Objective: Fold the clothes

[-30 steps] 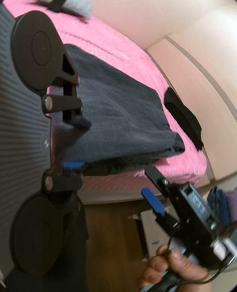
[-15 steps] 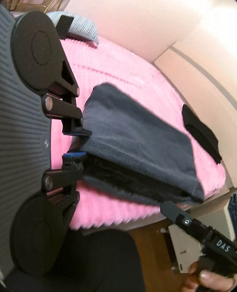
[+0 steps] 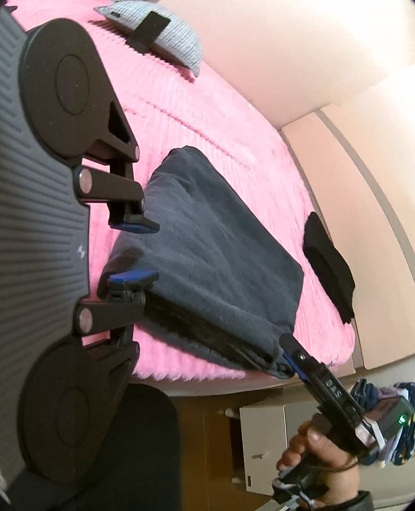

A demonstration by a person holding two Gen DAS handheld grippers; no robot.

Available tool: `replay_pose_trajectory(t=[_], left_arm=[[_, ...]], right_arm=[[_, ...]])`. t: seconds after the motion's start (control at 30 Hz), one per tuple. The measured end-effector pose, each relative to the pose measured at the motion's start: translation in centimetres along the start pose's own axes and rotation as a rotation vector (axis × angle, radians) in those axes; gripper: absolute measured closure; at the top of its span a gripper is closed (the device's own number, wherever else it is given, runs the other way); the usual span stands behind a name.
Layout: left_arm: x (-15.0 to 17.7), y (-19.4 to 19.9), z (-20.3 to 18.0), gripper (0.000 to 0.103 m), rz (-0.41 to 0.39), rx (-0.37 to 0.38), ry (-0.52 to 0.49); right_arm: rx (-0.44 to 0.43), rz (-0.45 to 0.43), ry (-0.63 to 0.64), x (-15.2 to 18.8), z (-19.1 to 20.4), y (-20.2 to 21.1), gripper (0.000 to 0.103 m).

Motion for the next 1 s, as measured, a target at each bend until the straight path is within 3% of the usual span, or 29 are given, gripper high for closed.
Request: replay_pose_trajectory(t=[0.07,0.23,0.37,0.5,0.57,0.6,0.67,0.77,0.8,0.87,1.0], left_arm=[[-0.6,0.4,0.1,0.081,-0.018,0.015,0.027],[-2.3,-0.4,0.2,0.078,-0.019,0.072,0.094],[-2.2,-3.9,-1.6,0.078,0.063,0.109,0.040],[-2.2,-4.1,-1.9,0.078,0.069,0.106,0.030],[-2.0,-4.0,-1.9,0.077,0.072,0.109,0.031],[-1.9,-3.9,-1.9,0.077,0.072,0.108,0.030],[-1.8,-3.7,-2.0,0.077,0.071,0.101,0.025],[-1.7,-3.5,-2.3,0.077,0.069,0.087,0.012],[-1.8,-3.6,-2.4,0.077,0.067,0.082,0.004],[-1.9,-3.7,-2.5,0.077,0.059,0.076,-0.002],[-2.4,-3.3,-2.2,0.074,0.009,0.079,0.030]], right_arm=[[0.017,0.014,0.022,-0.5,0.6,0.7,0.035],[0.038,-0.088,-0.048,-0.4,-0.6,4.6,0.035],[-0.102,-0.063,-0.273,0.3,-3.4,3.4,0.035],[-0.227,-0.029,-0.480,0.7,-6.0,1.9,0.035],[-0.172,-0.002,-0.464,0.2,-6.1,1.2,0.037],[-0.131,0.014,-0.434,-0.1,-5.8,1.1,0.053],[-0.002,0.062,-0.355,-0.6,-5.0,1.3,0.072],[0.066,0.090,-0.268,-1.3,-3.5,2.1,0.090],[0.079,0.094,-0.244,-1.7,-3.1,2.4,0.090],[0.076,0.079,-0.198,-2.3,-2.0,2.9,0.093],[-0.036,-0.040,-0.100,-4.8,0.3,5.1,0.096]])
Point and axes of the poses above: each gripper's, at about its wrist camera, not at the fingertips, and y roughly against the way its jaws point, z to its left, x to its underside, the point moved 6 cm from there along -y, roughly the way its jaws point, and after that the axes turned 15 degrees about z, right-handed, at the moved point
